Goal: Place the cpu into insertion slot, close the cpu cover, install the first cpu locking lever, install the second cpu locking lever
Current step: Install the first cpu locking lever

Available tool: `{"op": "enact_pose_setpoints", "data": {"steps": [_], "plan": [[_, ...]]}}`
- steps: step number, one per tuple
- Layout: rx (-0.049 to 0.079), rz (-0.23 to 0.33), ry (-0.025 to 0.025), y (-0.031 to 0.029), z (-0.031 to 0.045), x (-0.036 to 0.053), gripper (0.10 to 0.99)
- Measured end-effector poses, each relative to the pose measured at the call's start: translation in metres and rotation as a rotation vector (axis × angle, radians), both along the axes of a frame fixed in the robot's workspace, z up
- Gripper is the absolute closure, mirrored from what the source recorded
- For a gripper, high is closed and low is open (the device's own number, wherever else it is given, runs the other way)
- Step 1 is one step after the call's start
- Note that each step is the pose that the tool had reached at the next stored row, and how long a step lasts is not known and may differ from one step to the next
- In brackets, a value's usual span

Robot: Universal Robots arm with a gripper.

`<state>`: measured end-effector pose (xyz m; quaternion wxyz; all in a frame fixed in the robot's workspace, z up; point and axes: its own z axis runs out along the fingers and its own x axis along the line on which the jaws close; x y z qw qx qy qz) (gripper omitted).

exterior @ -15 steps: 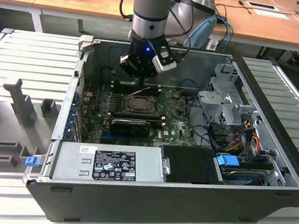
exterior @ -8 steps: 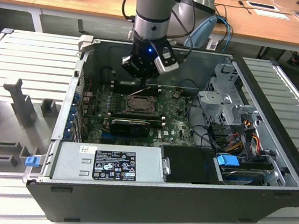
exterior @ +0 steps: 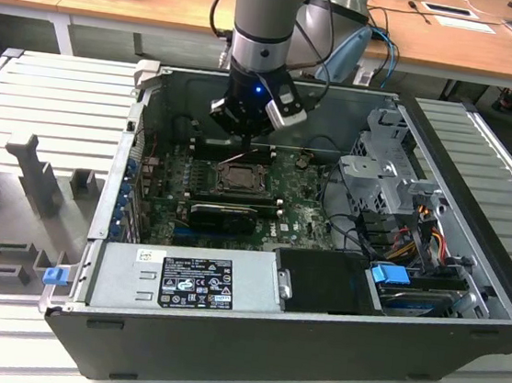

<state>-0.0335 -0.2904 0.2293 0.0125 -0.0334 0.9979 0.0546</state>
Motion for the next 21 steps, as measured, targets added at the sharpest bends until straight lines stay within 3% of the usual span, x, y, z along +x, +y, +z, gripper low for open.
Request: {"op": "enact_pose_setpoints", "data": {"steps": [5,8,21], "plan": [[0.002,0.000,0.0000,0.0009,-0.0030,0.0004,0.980],[0.001,0.000,0.0001,0.0013,-0.0053,0.0059,0.980],[0.001,0.003,0.0000,0.0014,-0.0185,0.0129,0.980]]}}
